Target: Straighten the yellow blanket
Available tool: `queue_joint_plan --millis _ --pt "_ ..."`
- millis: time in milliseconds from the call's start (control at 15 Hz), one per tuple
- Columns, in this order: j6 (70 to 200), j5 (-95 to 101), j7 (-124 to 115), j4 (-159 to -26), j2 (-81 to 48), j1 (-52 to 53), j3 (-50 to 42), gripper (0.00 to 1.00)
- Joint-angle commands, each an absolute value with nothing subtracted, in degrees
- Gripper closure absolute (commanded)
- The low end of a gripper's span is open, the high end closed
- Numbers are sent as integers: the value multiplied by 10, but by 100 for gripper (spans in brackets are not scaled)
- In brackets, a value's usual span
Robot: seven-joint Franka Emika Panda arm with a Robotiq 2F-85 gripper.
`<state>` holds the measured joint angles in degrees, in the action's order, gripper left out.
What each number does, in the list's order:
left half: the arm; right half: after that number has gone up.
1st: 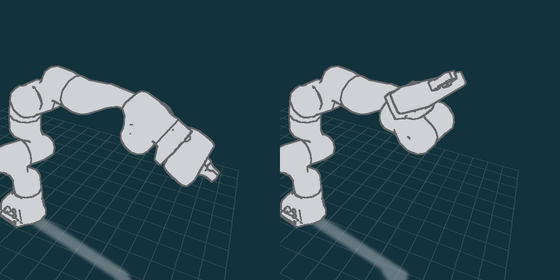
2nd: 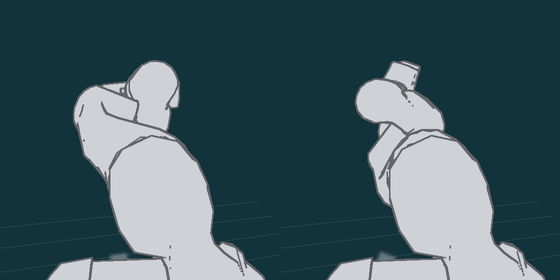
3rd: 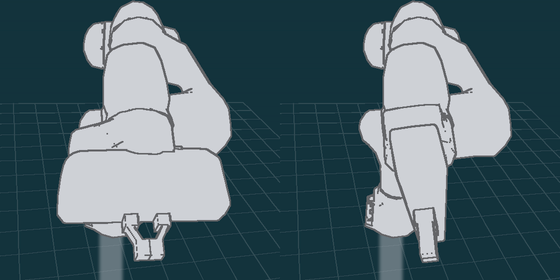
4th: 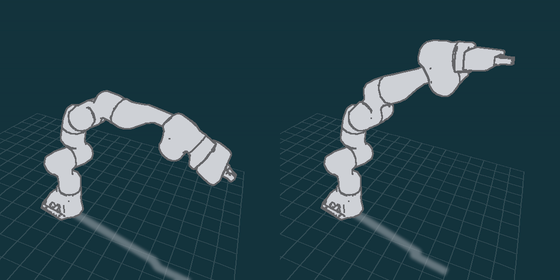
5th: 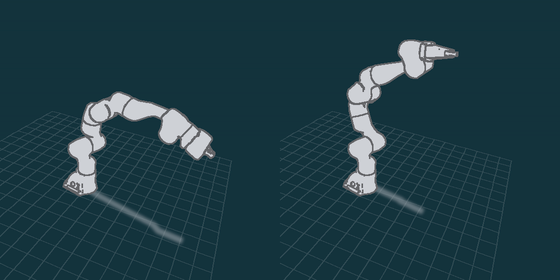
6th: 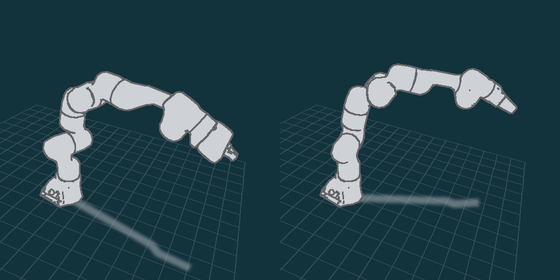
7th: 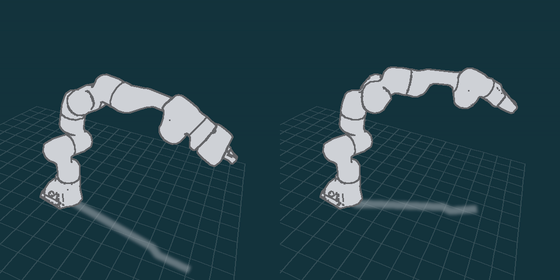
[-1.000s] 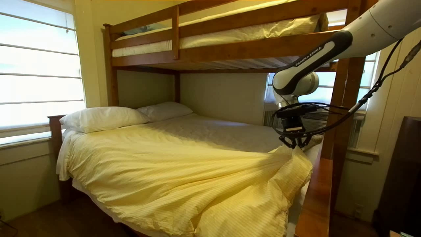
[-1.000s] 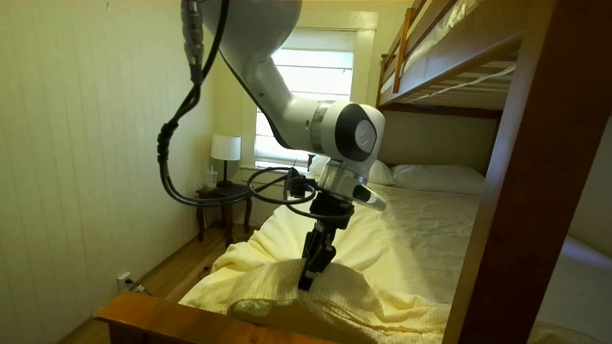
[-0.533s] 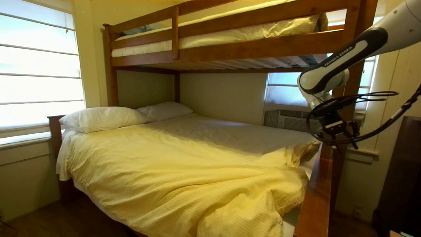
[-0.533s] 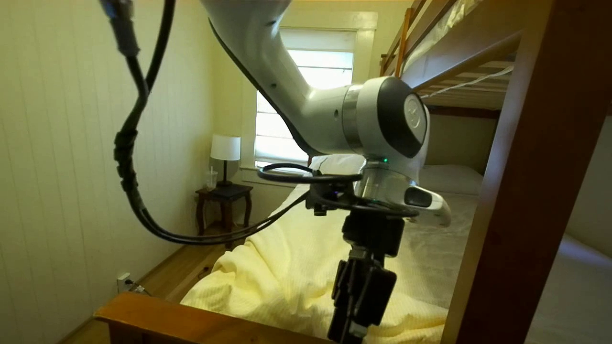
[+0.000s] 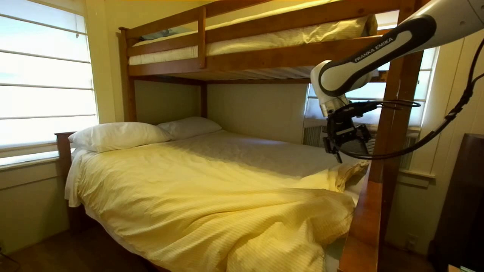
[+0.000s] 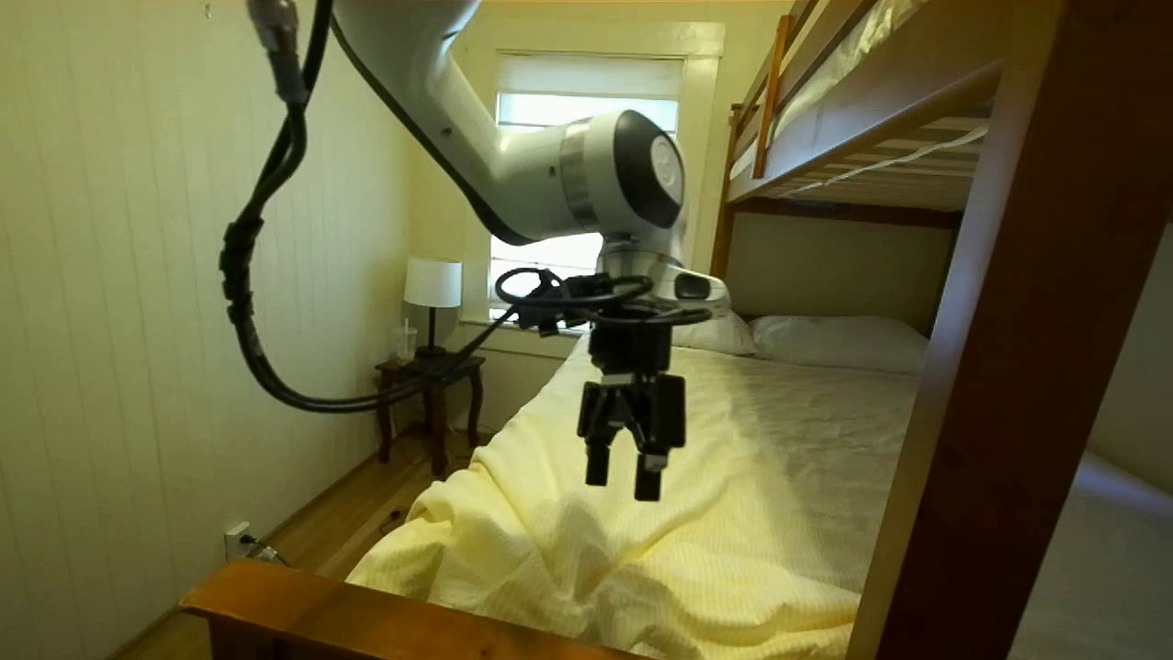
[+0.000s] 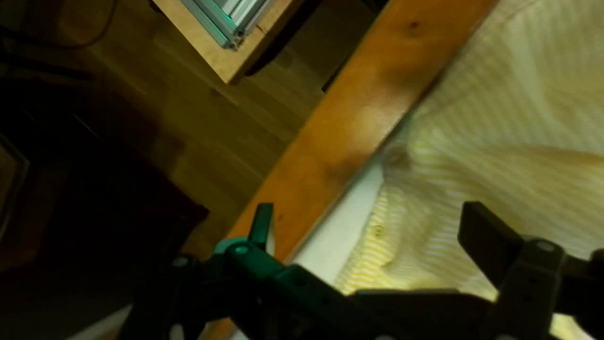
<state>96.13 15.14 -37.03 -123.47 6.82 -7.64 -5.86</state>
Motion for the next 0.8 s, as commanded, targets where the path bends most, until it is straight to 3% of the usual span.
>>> queue_joint_plan --millis 0,733 --pt "1011 111 -337 -1201 30 -35 -19 0" --pt "1098 68 -223 -1196 29 6 15 0"
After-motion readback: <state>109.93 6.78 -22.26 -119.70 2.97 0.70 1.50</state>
